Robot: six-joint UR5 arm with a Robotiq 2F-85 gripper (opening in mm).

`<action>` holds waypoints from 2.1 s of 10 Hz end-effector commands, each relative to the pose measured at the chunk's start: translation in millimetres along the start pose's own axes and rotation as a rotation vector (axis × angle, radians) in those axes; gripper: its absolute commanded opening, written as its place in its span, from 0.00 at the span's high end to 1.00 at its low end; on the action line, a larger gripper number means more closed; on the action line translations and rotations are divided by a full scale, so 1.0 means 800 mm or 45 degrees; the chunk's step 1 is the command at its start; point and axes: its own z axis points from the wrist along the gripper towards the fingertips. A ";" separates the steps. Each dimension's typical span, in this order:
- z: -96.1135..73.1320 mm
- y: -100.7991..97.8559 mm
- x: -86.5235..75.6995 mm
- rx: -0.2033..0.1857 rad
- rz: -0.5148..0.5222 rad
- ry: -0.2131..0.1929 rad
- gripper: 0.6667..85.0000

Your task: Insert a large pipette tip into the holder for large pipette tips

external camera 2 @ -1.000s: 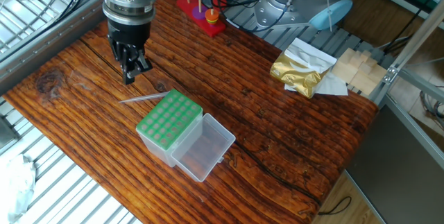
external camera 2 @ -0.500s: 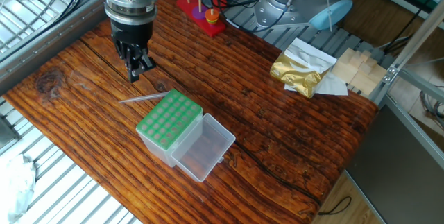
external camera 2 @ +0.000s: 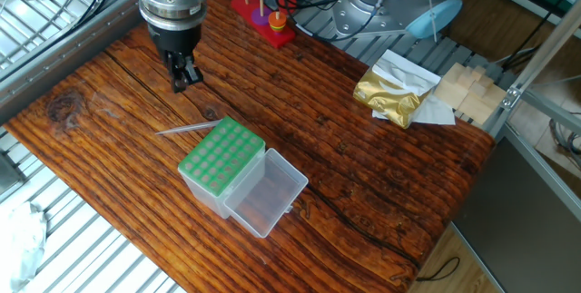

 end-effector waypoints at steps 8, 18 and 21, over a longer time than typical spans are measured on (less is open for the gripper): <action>0.046 0.045 -0.022 -0.221 0.476 0.100 1.00; 0.112 0.028 -0.014 -0.101 0.434 0.000 1.00; 0.107 0.018 -0.024 -0.117 0.450 -0.061 1.00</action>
